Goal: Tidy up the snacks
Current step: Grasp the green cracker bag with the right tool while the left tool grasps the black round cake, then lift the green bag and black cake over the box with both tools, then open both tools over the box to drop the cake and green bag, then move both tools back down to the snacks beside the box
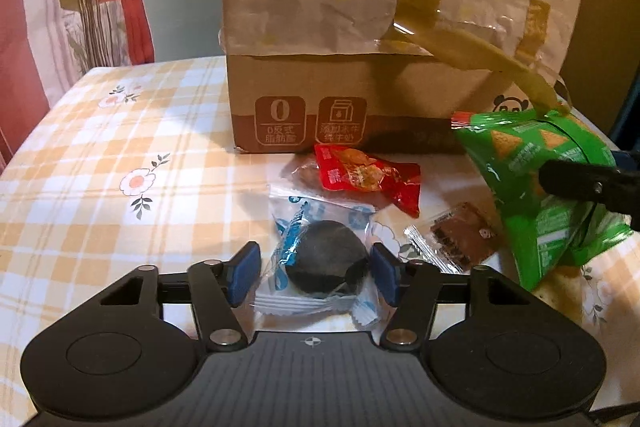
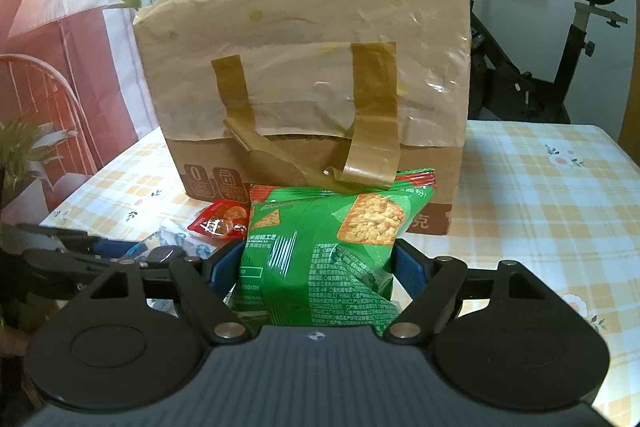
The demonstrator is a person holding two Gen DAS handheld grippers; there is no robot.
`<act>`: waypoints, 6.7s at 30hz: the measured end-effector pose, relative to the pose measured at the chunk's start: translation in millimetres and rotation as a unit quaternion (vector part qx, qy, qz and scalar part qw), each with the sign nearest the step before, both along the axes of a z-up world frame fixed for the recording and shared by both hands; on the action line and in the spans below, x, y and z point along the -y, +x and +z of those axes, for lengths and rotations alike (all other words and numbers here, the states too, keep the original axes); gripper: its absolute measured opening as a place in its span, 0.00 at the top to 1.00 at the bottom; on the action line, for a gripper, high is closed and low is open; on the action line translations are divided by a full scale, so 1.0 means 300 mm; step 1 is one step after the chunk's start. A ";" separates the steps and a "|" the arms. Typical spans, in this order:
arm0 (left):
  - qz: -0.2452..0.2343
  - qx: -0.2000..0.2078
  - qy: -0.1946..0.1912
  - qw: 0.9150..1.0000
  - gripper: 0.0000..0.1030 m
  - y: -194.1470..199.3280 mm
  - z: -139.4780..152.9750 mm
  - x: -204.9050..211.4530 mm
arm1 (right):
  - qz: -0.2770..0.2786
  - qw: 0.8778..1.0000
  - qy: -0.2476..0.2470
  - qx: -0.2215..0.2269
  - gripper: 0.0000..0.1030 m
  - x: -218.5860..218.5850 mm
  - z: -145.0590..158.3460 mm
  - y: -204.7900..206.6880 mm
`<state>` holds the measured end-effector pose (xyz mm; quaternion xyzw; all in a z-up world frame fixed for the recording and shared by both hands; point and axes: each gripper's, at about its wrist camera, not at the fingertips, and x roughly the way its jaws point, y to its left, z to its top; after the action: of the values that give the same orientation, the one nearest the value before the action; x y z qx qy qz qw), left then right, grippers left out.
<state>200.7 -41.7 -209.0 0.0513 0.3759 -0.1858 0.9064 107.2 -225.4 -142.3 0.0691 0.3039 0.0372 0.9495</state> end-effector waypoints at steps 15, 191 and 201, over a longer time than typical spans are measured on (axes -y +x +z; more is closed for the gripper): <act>0.012 0.038 -0.052 0.998 0.54 -0.073 0.050 -0.039 | -0.005 1.000 0.011 0.001 0.22 0.004 0.004 0.001; 0.015 0.009 -0.068 0.998 0.45 -0.070 0.098 -0.003 | 0.011 0.998 -0.033 -0.048 0.50 0.132 -0.110 0.005; 0.002 0.027 -0.047 0.999 0.45 0.057 0.091 0.064 | 0.020 0.999 -0.031 -0.035 0.50 0.137 -0.122 -0.001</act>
<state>217.7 -61.0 -181.6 0.0125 0.3421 -0.1999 0.9181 106.8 -266.6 -178.8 0.0352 0.3391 0.0444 0.9391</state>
